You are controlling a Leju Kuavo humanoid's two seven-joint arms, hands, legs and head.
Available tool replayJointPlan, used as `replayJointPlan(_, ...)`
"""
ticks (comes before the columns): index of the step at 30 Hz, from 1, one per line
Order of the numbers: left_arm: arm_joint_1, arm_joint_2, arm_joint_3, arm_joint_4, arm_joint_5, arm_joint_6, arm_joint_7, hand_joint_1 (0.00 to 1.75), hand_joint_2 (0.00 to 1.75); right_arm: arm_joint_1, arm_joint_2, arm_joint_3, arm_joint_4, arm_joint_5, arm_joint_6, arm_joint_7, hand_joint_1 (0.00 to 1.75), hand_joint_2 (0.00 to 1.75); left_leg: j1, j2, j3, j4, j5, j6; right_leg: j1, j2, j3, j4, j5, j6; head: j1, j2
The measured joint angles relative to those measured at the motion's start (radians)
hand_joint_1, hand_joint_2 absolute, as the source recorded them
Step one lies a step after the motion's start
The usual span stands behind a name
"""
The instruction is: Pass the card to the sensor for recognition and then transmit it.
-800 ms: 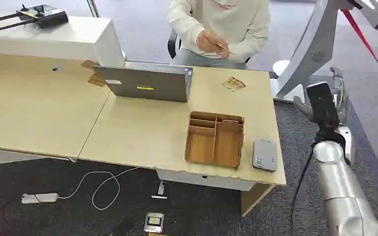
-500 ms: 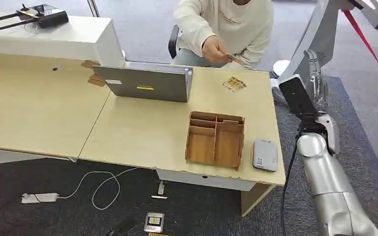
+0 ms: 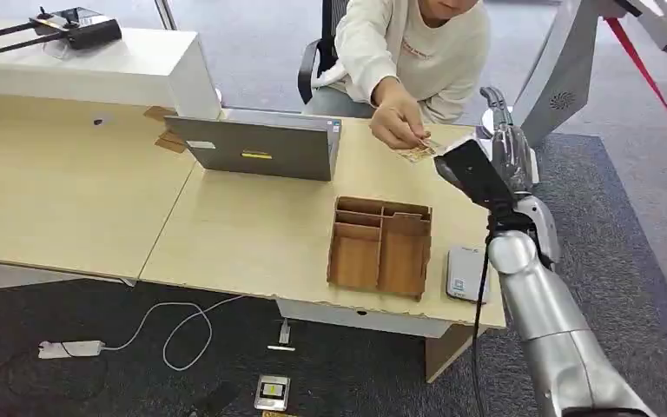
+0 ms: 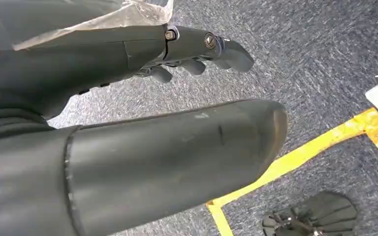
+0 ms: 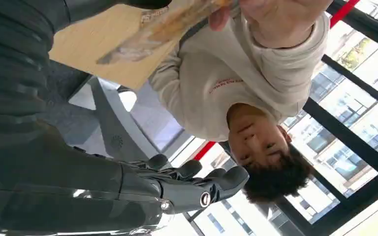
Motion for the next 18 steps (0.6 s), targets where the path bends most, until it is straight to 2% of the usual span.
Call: replayJointPlan(18, 0.002, 0.005, 0.0, 0.0, 0.006, -0.001, 0.011, 0.0, 0.0, -0.034, 0.022, 0.018, 0.09, -0.018, -0.029, -0.024, 0.0, 1.75, 0.0, 0.0, 0.0, 0.0, 0.0, 0.0, 0.0, 0.0, 0.0, 0.0, 0.0, 0.0, 0.0, 0.0)
